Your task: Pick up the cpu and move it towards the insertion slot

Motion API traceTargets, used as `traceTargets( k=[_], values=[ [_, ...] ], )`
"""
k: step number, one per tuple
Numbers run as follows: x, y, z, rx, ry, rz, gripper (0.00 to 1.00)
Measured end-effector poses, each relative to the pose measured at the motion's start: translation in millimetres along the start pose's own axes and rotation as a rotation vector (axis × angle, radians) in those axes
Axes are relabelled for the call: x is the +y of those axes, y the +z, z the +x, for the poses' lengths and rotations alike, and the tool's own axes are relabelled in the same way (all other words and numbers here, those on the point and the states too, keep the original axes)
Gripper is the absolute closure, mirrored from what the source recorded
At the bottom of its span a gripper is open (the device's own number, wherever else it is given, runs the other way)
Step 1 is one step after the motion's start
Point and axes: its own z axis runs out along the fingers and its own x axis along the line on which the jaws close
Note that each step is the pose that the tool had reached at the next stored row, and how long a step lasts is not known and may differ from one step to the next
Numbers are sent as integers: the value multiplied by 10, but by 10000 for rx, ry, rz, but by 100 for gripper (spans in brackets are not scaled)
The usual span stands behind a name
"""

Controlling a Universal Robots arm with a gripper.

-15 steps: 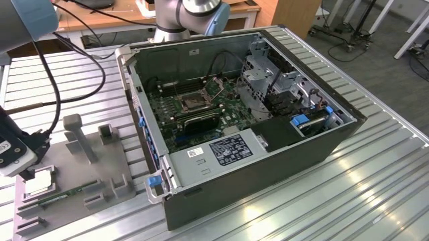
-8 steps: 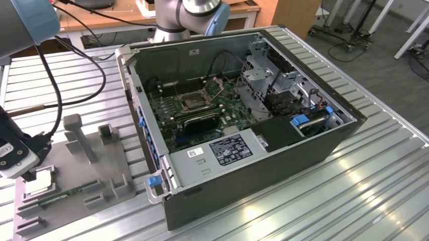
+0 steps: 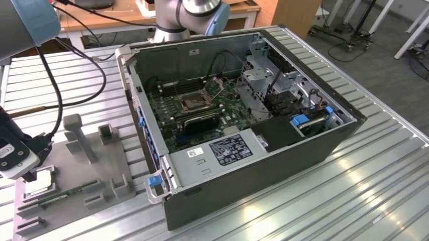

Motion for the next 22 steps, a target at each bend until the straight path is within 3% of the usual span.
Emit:
traceTargets(
  k=[5,7,9,10,12,13,15,18,19,22],
  values=[
    [0,1,0,0,0,0,89],
    [0,1,0,0,0,0,83],
    [0,1,0,0,0,0,71],
    [0,1,0,0,0,0,71],
    [0,2,0,-1,0,-1,59],
    [0,2,0,0,-1,0,59],
    [0,2,0,-1,0,-1,47],
    [0,2,0,-1,0,0,42],
    [0,3,0,-1,0,0,35],
    [0,3,0,-1,0,0,35]
  ],
)
